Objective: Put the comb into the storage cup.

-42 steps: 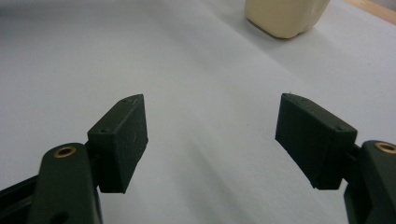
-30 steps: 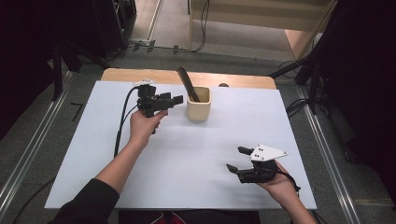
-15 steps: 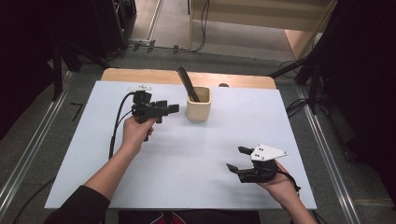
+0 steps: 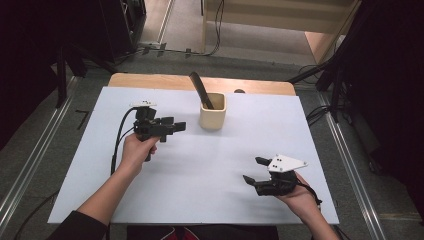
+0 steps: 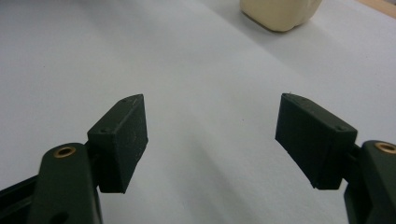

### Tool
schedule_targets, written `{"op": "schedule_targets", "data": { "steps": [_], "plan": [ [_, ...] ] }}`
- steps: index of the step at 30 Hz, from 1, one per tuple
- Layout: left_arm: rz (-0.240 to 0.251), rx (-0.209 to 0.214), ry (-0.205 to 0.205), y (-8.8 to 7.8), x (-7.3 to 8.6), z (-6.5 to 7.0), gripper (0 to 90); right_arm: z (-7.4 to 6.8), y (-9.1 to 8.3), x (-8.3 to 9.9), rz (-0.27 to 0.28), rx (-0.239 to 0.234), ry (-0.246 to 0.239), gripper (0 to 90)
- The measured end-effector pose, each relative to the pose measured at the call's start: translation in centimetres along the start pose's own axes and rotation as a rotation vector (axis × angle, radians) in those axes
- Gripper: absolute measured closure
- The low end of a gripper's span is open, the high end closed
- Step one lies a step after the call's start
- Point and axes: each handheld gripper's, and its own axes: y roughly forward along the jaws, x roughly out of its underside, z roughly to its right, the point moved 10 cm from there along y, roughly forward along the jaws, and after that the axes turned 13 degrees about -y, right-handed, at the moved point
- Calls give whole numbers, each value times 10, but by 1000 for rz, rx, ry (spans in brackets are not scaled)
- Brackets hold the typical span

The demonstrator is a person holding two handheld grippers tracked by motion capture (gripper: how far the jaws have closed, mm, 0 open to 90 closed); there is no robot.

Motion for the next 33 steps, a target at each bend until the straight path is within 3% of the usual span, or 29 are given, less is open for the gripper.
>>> {"op": "schedule_targets", "data": {
  "steps": [4,19,23,27,33],
  "plan": [
    [-11,-12,13,-3,6,1,270,0,0,0,0,-2,-3,230],
    [-75,7,28,-19,27,7,270,0,0,2,-9,-4,4,230],
    [-93,-22,54,-22,33,3,270,0,1,2,-12,-5,1,230],
    [-113,-8,54,-25,39,4,270,1,1,3,-14,-2,4,230],
    [-147,-41,93,-29,51,2,270,1,1,4,-18,-3,7,230]
  ]
}}
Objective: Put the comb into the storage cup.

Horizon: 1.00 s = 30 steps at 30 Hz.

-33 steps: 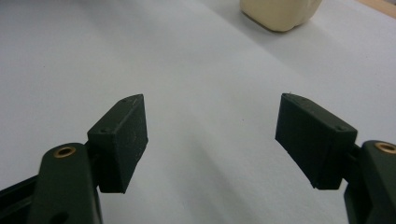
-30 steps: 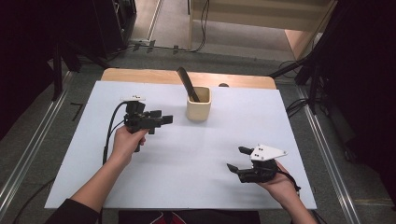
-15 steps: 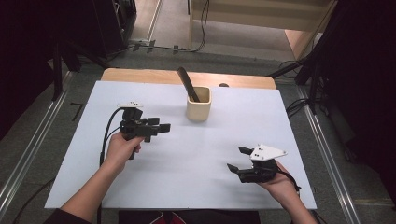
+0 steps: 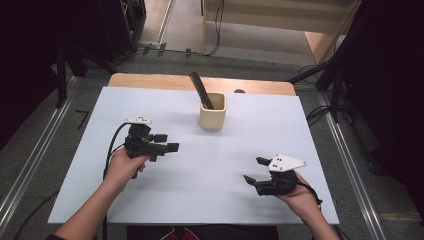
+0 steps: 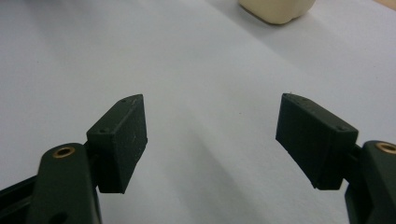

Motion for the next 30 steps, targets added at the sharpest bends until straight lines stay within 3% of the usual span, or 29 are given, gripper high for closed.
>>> {"op": "schedule_targets", "data": {
  "steps": [17,20,30],
  "plan": [
    [-47,-26,72,-7,24,1,270,0,0,1,-4,1,2,230],
    [-50,-51,92,-9,27,0,269,1,1,1,-4,3,1,230],
    [-62,-63,116,-14,38,2,268,0,1,1,-6,2,0,230]
  ]
}}
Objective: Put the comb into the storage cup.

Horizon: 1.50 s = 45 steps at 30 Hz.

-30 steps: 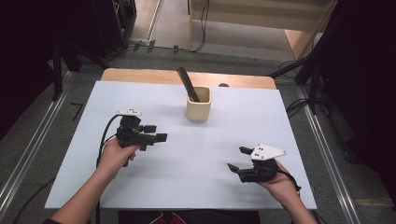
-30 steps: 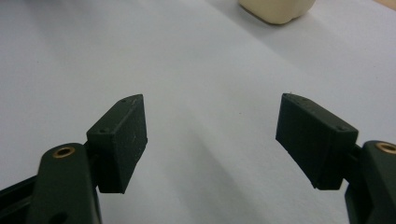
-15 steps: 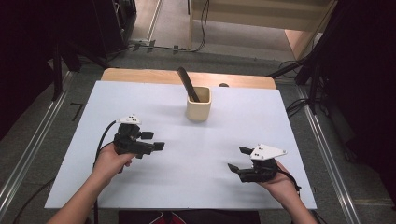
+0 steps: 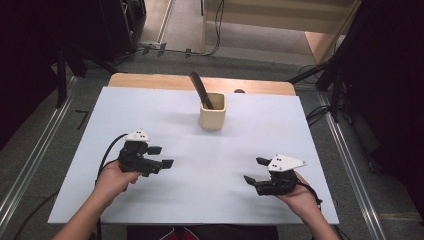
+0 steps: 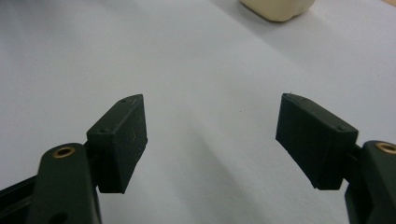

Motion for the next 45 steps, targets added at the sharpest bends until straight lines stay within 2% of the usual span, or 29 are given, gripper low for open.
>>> {"op": "schedule_targets", "data": {
  "steps": [14,20,31,36,42,45],
  "plan": [
    [1,-20,20,-12,15,-1,268,0,0,1,-2,0,7,230],
    [-1,-45,31,-19,21,-5,268,0,0,1,-3,0,6,230],
    [-3,-58,29,-25,29,-7,268,0,0,1,-1,-5,1,230],
    [5,-46,15,-25,29,-6,268,-1,0,1,-3,-7,2,230],
    [-8,-48,19,-24,30,-7,268,-1,1,1,-6,-9,-2,230],
    [-15,-48,8,-23,31,-8,268,-2,1,1,-6,-10,-3,230]
  ]
}}
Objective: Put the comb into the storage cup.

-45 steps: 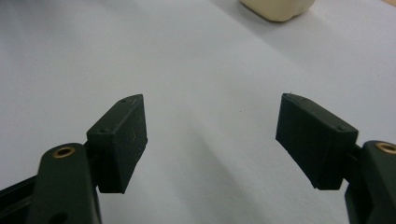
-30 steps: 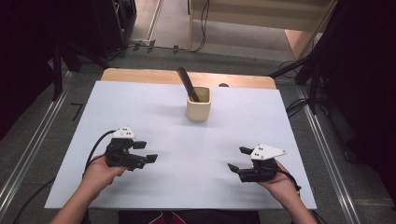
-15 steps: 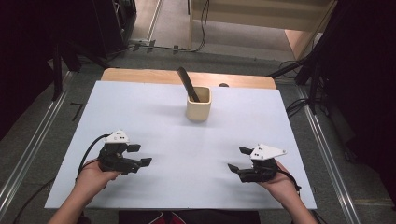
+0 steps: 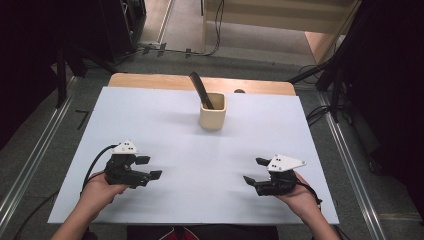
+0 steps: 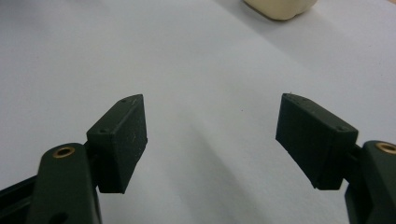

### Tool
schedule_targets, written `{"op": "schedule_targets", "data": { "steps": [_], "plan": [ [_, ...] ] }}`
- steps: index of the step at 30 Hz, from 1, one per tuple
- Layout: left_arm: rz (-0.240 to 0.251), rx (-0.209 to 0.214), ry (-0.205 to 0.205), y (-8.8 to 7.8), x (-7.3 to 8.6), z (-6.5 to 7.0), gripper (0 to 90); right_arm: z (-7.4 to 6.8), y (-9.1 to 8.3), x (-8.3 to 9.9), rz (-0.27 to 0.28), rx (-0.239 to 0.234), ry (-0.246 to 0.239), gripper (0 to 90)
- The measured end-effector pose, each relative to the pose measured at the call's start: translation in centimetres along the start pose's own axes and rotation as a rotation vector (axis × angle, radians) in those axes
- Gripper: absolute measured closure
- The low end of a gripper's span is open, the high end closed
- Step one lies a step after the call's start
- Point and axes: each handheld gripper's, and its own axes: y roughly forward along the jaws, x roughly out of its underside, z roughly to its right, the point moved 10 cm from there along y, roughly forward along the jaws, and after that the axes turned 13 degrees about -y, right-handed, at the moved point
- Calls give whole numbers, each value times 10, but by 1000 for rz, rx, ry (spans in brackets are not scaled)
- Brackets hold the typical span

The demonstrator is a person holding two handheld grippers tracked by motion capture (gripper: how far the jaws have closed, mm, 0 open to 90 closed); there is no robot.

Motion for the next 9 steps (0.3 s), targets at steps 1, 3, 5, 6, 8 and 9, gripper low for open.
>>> {"op": "schedule_targets", "data": {
  "steps": [1,3,5,6,8,9],
  "plan": [
    [0,-1,-4,0,0,-1,268,0,0,0,0,0,-1,230],
    [-2,-3,-5,0,1,-2,268,0,0,0,0,-1,0,230],
    [-4,-1,-7,0,1,-2,268,0,0,0,0,-1,-1,230],
    [-6,-3,-5,0,1,-2,268,0,0,0,2,-3,-4,230],
    [-6,-4,-5,1,1,-2,268,-1,1,0,1,-5,-4,230],
    [-5,-7,-6,1,1,-3,268,-1,1,1,-2,-10,-5,230]
  ]
}}
